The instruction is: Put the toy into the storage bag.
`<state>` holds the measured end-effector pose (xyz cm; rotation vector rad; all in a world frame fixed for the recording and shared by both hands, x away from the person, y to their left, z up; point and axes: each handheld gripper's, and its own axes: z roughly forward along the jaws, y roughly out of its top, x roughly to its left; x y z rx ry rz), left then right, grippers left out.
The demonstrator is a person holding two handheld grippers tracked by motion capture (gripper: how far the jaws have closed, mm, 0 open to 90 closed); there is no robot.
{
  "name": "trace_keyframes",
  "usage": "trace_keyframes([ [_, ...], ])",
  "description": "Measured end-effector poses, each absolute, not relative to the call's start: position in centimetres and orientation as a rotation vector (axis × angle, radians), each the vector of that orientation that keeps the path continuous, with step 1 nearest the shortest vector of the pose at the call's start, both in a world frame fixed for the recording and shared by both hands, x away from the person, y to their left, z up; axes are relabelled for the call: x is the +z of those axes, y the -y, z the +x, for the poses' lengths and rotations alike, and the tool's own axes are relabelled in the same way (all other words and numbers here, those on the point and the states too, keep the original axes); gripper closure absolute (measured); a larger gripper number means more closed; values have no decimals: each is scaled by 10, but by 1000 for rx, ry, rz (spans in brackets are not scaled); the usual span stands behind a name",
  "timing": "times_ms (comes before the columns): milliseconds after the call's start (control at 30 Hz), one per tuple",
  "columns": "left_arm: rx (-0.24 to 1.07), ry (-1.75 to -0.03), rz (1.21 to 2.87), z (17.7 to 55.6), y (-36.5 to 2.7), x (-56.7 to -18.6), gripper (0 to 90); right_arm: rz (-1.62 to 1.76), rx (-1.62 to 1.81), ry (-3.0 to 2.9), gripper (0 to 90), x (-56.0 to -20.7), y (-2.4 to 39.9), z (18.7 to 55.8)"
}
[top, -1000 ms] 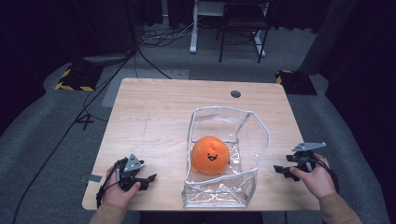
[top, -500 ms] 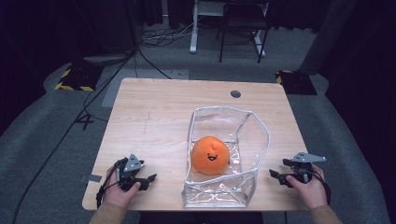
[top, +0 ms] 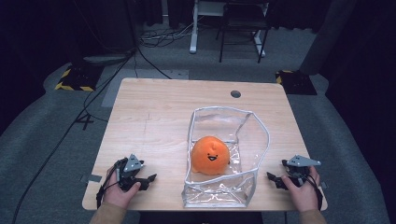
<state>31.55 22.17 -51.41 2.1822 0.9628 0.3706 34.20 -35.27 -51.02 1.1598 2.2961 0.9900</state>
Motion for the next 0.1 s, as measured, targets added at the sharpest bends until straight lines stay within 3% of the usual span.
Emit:
trace_keyframes([
  [100,369,-962,2183,315,-222,-514,261,1162,991,-2294,100,-510,353,342],
])
